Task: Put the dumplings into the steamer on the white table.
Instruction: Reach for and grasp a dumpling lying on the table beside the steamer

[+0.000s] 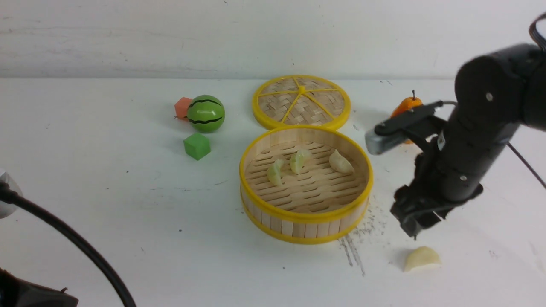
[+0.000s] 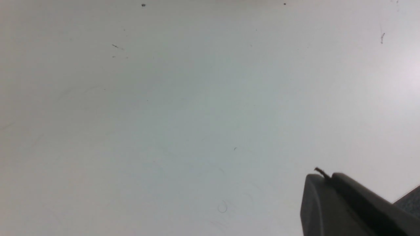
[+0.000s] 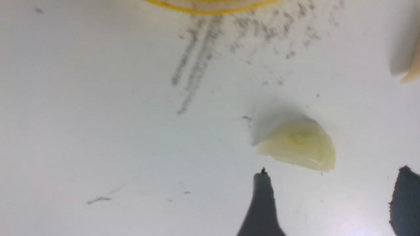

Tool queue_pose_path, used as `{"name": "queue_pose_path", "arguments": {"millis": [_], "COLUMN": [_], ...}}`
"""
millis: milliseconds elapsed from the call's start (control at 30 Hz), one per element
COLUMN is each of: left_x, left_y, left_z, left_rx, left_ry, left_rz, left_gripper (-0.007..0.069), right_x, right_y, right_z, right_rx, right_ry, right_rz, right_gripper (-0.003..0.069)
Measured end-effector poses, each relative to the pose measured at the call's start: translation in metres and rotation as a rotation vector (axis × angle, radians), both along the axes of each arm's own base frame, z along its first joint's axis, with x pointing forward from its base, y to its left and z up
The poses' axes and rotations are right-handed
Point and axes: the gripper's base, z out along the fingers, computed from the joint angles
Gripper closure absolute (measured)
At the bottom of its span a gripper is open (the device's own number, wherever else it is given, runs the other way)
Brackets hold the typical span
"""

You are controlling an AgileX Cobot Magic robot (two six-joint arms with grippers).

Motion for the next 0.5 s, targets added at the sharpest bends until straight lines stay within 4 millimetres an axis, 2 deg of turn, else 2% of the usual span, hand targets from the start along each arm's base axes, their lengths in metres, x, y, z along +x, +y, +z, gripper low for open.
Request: {"name": "queue_pose_path", "arguments": {"millis": [100,167,333,500], "left_x": [0.0,0.0,0.0,-0.001], "left_y": [0.0,0.001,0.001,0.002], "left_z": [0.0,0.0,0.0,-0.001], "left_rx": [0.005,0.009,0.013,0.024], "left_ry": [-0.003,-0.005,-0.005,0.014], "left_rz": [0.001,0.002,0.003,0.0], "left_gripper": [0.0603,0.0599,0.0596,0.0589], "right_x": [0.004,0.008,0.017,0.023], "right_y": [-0.014,-0.018,-0.014,-0.009], "right_z": [-0.015,-0.026,-0.05,-0.078], "right_rx": [-0.025,-0.055,-0.087,-0.07], "right_ry": [0.009,0.014,0.032,0.076], "right_rz": [0.035,0.133,0.355,0.472], "right_gripper": [0.0167,0.0167,0.0167,0.0168]}}
